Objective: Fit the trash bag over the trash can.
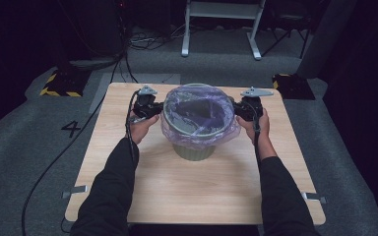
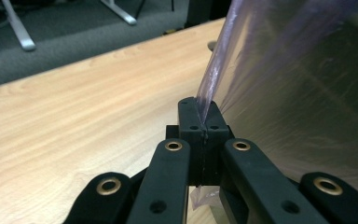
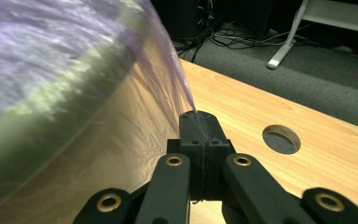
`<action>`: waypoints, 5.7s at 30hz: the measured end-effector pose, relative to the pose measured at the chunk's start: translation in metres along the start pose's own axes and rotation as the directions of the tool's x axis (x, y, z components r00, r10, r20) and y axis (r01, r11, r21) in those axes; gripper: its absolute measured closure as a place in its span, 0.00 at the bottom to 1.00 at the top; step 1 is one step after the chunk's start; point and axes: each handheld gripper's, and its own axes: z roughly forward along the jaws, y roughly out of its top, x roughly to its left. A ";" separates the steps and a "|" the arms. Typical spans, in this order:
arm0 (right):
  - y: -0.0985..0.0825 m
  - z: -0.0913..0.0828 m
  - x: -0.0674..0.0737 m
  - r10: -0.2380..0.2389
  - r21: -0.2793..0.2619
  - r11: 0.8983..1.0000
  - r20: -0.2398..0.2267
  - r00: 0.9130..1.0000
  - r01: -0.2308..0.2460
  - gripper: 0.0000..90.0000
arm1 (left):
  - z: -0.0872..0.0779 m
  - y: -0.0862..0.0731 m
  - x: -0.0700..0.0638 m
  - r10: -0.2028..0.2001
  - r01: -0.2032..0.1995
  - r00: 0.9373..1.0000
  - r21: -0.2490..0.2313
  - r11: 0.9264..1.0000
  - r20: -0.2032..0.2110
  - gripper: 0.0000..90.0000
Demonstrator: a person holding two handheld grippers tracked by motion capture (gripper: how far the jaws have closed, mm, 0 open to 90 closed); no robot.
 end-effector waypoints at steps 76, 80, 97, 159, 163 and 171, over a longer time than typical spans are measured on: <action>-0.066 -0.091 0.057 -0.341 -0.109 0.940 -0.240 0.909 0.323 1.00 | -0.061 -0.063 -0.097 0.412 -0.422 0.899 0.044 0.905 0.146 0.99; -0.076 -0.081 0.055 -0.319 -0.058 0.947 -0.256 0.913 0.315 1.00 | -0.052 -0.070 -0.095 0.414 -0.429 0.898 0.092 0.898 0.147 0.99; -0.107 -0.038 0.034 -0.171 0.087 0.976 -0.247 0.954 0.198 0.99 | -0.028 -0.091 -0.079 0.328 -0.349 0.933 0.149 0.925 0.144 0.90; -0.076 -0.113 0.037 -0.196 -0.049 0.980 -0.081 0.977 0.192 0.20 | -0.092 -0.171 -0.084 0.205 -0.225 0.974 0.293 0.929 0.098 0.17; -0.068 -0.115 0.041 -0.224 -0.053 0.974 -0.077 0.972 0.220 0.20 | -0.092 -0.173 -0.084 0.216 -0.233 0.972 0.281 0.931 0.090 0.17; -0.053 -0.115 0.045 -0.237 -0.075 0.970 -0.114 0.965 0.230 0.21 | -0.090 -0.177 -0.081 0.218 -0.234 0.972 0.243 0.941 0.093 0.13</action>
